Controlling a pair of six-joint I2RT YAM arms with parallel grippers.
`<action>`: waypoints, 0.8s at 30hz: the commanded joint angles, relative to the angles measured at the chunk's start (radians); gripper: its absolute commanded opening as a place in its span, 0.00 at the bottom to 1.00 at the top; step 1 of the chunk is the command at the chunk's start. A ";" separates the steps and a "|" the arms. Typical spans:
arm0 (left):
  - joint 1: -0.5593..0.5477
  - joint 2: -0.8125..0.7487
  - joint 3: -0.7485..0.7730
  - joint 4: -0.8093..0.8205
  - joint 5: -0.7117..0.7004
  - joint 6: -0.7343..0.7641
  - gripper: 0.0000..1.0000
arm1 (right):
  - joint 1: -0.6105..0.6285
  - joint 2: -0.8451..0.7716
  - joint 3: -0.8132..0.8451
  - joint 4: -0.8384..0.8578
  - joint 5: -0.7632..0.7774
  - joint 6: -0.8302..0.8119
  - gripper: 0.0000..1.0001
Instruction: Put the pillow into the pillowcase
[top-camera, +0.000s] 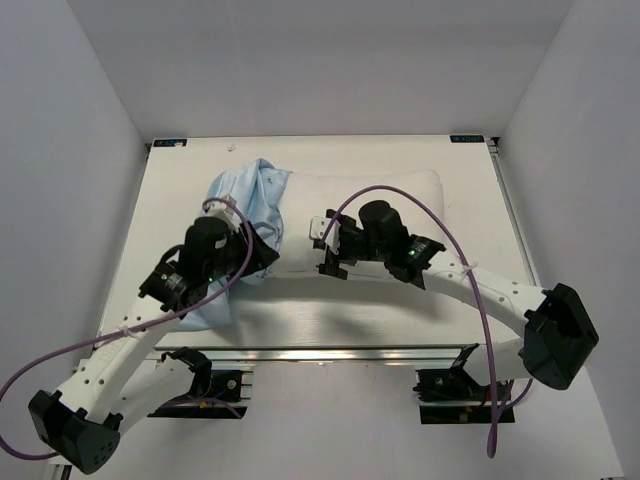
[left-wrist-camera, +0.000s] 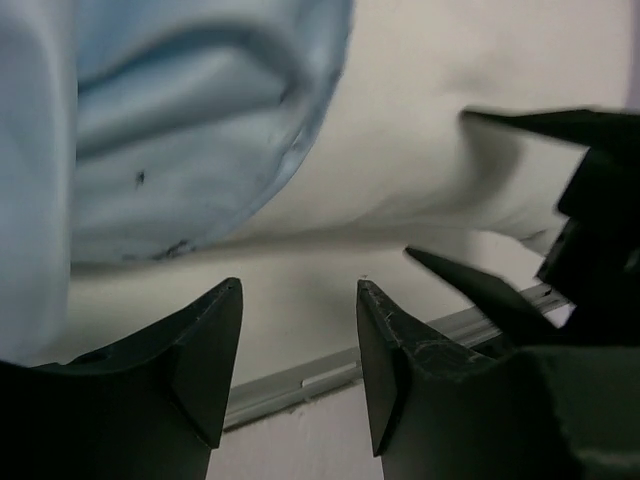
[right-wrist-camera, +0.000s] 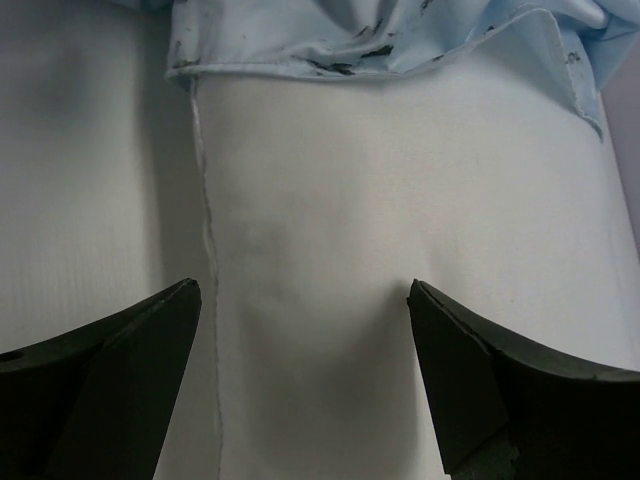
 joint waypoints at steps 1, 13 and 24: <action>-0.050 -0.042 -0.095 -0.013 -0.048 -0.115 0.59 | 0.034 0.045 0.005 0.099 0.117 -0.061 0.89; -0.074 -0.061 -0.269 0.025 -0.269 -0.219 0.60 | 0.060 0.279 0.139 0.121 0.271 -0.034 0.65; -0.102 0.087 -0.083 -0.033 -0.439 -0.060 0.62 | 0.008 0.384 0.369 -0.059 0.191 0.032 0.22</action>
